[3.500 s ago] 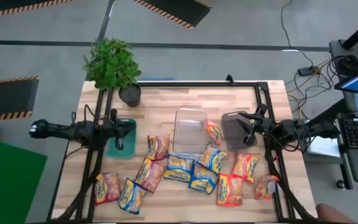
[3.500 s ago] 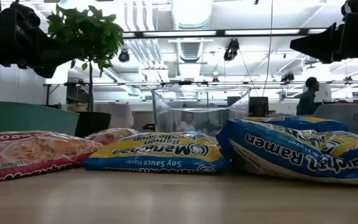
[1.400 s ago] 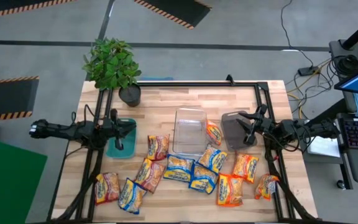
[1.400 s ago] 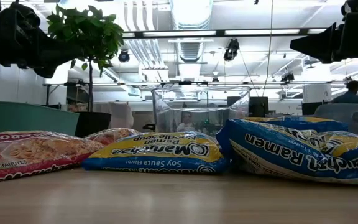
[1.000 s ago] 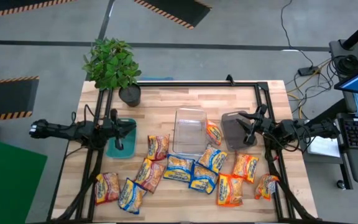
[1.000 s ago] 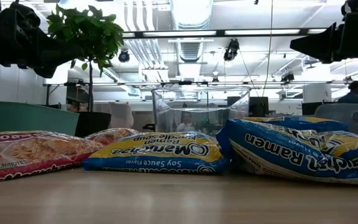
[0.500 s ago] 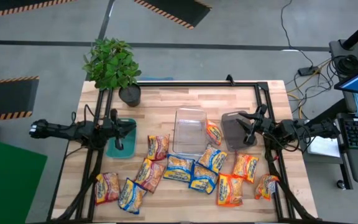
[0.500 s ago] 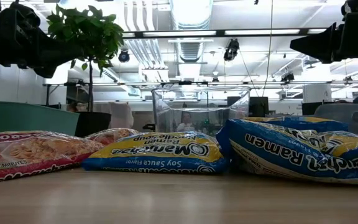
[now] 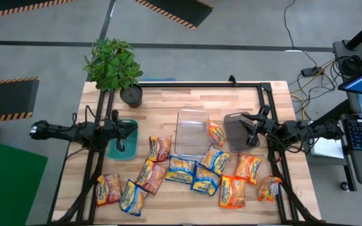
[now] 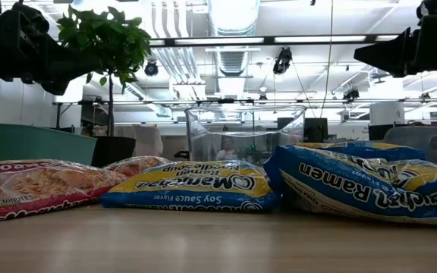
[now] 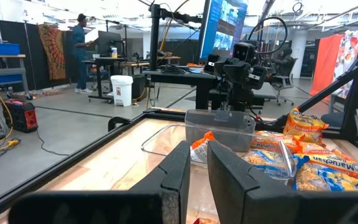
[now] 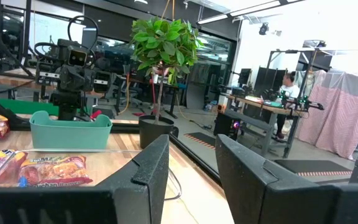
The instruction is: Sort Maruchan noodles
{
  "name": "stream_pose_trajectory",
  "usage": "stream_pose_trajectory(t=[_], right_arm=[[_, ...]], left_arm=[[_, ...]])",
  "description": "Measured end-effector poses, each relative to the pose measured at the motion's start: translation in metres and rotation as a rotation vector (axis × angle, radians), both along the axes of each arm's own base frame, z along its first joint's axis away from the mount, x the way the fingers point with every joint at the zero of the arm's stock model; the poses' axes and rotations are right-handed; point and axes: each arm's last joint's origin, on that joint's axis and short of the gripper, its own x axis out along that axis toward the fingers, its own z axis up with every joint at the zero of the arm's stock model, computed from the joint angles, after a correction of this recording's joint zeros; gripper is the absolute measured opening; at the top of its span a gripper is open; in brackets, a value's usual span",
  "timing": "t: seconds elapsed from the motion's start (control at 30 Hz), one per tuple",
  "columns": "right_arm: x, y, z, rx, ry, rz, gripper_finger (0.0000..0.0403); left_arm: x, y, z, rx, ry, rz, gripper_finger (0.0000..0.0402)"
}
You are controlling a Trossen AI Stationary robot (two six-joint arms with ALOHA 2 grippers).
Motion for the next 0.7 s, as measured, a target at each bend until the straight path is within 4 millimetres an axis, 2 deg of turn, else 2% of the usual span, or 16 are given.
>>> stream_pose_trajectory(t=[0.4,0.43,0.53,0.6,0.7], right_arm=[[0.000,0.000,0.000,0.009,-0.004,0.002,0.0123],[0.000,0.000,0.000,0.059,-0.024,0.013,0.0123],[0.000,0.000,0.000,0.374,-0.156,0.076,0.0123],[-0.001,-0.002,0.004,0.419,-0.219,0.030,0.0123],[-0.002,-0.003,0.005,0.406,-0.215,-0.006,0.0123]], left_arm=[[0.000,0.000,0.000,0.025,0.006,0.003,0.0039],[0.000,0.000,0.001,0.001,-0.007,0.001,0.0039],[-0.001,0.000,0.005,-0.191,-0.108,-0.019,0.0039],[-0.002,0.001,0.009,-0.234,-0.160,-0.021,0.0039],[-0.003,0.001,0.016,-0.264,-0.233,-0.032,0.0039]])
